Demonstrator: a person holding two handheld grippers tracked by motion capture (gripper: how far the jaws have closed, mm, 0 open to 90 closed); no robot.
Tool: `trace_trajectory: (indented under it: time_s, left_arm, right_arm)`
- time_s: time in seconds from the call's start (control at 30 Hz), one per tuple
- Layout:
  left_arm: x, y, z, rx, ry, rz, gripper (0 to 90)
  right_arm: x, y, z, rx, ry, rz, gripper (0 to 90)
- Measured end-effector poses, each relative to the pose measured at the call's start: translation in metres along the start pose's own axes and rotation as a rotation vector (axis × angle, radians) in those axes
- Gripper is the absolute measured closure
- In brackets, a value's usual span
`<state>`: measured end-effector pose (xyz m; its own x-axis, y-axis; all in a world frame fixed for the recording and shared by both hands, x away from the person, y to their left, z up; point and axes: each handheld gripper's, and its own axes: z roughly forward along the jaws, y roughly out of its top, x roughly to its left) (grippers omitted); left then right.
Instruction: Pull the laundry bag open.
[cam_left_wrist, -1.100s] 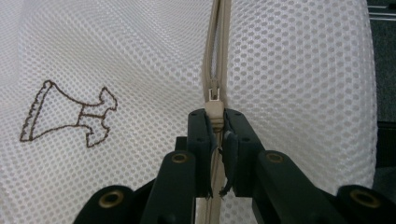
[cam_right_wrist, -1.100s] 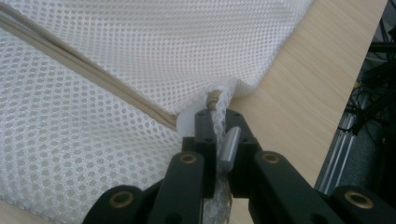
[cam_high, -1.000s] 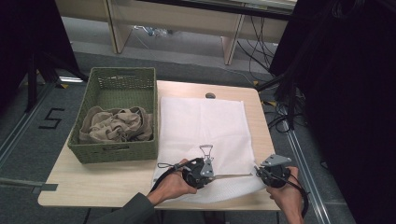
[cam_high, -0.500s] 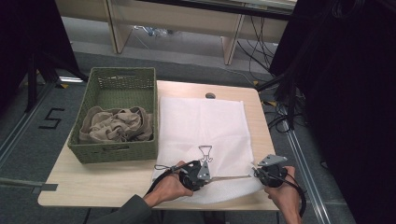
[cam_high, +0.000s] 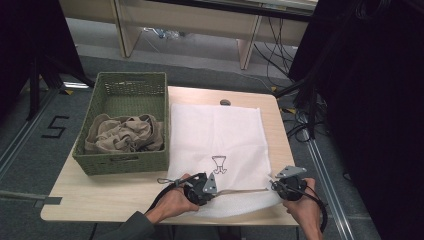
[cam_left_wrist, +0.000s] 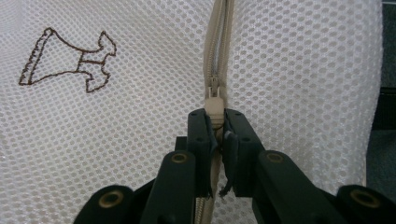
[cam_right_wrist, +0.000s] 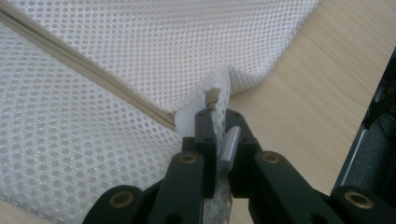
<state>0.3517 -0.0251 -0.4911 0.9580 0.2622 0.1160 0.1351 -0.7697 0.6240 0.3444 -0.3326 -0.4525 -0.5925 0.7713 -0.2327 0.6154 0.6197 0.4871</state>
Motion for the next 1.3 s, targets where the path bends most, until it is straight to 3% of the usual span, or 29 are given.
trace_trajectory:
  time_s: [0.17,0.47,0.7,0.87,1.3]
  left_arm:
    - [0.001,-0.003,-0.004,0.013,0.009,0.010,81.4]
    - [0.005,-0.025,-0.025,0.052,0.031,0.011,81.4]
    - [0.006,-0.035,-0.037,0.043,0.045,0.006,81.4]
    - [0.007,-0.051,-0.048,0.054,0.056,-0.008,81.4]
    - [0.009,-0.065,-0.065,0.052,0.071,-0.010,81.5]
  right_arm:
    - [0.001,0.001,0.001,0.007,-0.003,-0.006,86.1]
    - [-0.001,-0.001,0.002,0.017,0.001,0.001,86.1]
    - [-0.001,-0.001,0.002,0.021,-0.004,0.003,86.1]
    - [-0.001,-0.001,0.003,0.025,0.001,0.002,86.1]
    - [-0.001,-0.001,0.005,0.030,0.006,0.002,86.1]
